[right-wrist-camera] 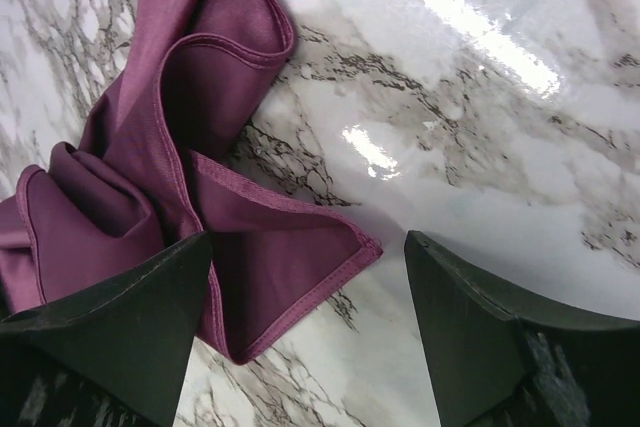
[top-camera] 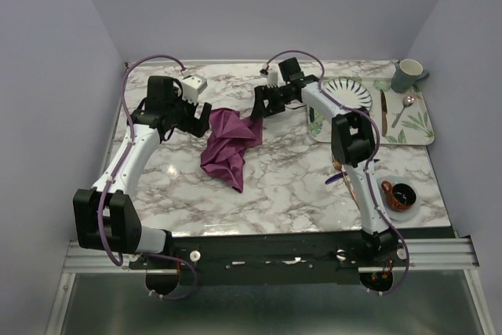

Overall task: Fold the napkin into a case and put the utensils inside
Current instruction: Pick up the crumpled napkin from the center of the board.

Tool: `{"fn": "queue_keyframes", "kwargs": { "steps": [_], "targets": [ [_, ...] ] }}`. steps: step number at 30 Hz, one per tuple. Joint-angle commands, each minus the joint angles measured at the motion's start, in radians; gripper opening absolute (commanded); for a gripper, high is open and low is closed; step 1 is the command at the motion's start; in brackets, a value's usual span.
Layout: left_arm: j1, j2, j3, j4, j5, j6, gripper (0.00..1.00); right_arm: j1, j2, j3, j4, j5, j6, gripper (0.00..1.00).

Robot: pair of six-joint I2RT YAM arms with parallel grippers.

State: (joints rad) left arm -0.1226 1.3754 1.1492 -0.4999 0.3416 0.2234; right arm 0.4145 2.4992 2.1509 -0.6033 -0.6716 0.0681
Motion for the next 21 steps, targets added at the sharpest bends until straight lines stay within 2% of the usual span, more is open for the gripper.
{"fn": "queue_keyframes", "kwargs": {
  "steps": [1, 3, 6, 7, 9, 10, 13, 15, 18, 21],
  "targets": [
    [0.015, 0.022, 0.017, -0.008, 0.025, -0.012, 0.99, 0.017, 0.056, 0.02, 0.025, -0.083, 0.067, 0.83],
    [0.02, 0.027, 0.018, -0.008, 0.028, -0.015, 0.99, 0.017, 0.061, 0.023, 0.036, -0.091, 0.075, 0.79],
    [0.024, 0.036, 0.027, -0.009, 0.031, -0.016, 0.99, 0.018, 0.066, 0.023, 0.04, -0.118, 0.091, 0.65],
    [0.026, 0.039, 0.033, -0.009, 0.03, -0.019, 0.99, 0.017, 0.069, 0.023, 0.042, -0.129, 0.096, 0.53],
    [0.029, 0.048, 0.041, -0.009, 0.033, -0.025, 0.99, 0.017, 0.064, 0.021, 0.042, -0.163, 0.096, 0.41],
    [0.031, 0.051, 0.046, -0.009, 0.036, -0.027, 0.99, 0.017, 0.056, 0.018, 0.043, -0.17, 0.099, 0.24],
    [0.032, 0.06, 0.047, -0.006, 0.051, -0.022, 0.99, 0.017, 0.02, -0.006, 0.043, -0.183, 0.096, 0.01],
    [0.032, 0.06, 0.046, -0.008, 0.082, -0.009, 0.99, 0.017, -0.039, -0.028, 0.046, -0.181, 0.093, 0.01],
    [0.031, 0.034, 0.031, -0.02, 0.261, 0.082, 0.99, 0.017, -0.15, -0.083, 0.065, -0.181, 0.099, 0.01],
    [0.02, -0.001, -0.022, 0.011, 0.361, 0.158, 0.99, 0.017, -0.262, -0.137, 0.077, -0.181, 0.117, 0.01]
  ]
}}
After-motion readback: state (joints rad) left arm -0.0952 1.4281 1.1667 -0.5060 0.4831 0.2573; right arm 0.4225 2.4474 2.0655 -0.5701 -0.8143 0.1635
